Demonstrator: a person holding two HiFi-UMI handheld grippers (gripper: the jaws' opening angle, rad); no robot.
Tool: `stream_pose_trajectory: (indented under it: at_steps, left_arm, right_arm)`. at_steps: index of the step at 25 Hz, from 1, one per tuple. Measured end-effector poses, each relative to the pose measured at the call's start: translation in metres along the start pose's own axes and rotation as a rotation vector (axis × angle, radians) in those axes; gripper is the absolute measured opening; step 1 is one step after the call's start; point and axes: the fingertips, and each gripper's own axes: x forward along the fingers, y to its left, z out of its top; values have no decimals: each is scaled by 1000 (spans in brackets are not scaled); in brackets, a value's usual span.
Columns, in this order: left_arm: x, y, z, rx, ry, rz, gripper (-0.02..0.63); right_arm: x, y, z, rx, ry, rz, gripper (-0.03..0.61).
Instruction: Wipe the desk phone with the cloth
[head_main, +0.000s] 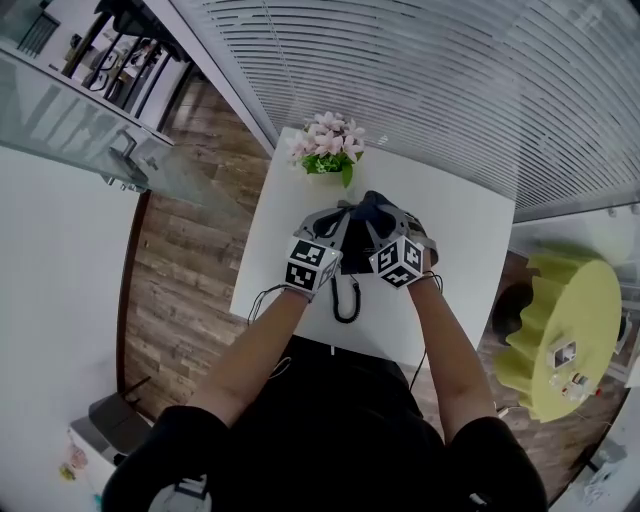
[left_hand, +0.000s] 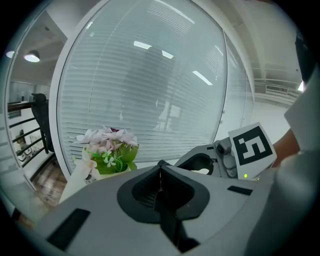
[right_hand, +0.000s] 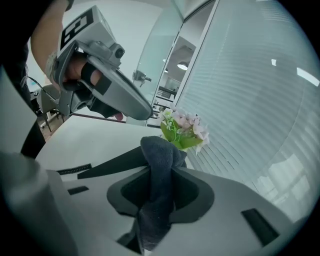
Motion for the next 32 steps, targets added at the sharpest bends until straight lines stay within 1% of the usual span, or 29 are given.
stream_pose_trajectory:
  at_steps: [4,6,8,14,22,32]
  left_arm:
    - [4,2,0,-9,5,4,11]
    - [3,3,-5,-15,12,8,11]
    - [2,4,-9,-17,19,10,11]
    - [4,3,-22,-23,35,3,11]
    - [0,-6,-43,-36,64,-12,11]
    - [-6,-18,-71,-47,98,-23,11]
  right_arm:
    - [16,9,-10,-21,27,30,112]
    - [19,13,-14,13,18,33,110]
    - [18,14,-15,43,6,28,110]
    - [15,25,-22,43,5,28,110]
    - [4,49,-38,91,4,34,109]
    - [-7,79,-57,118,3,41,109]
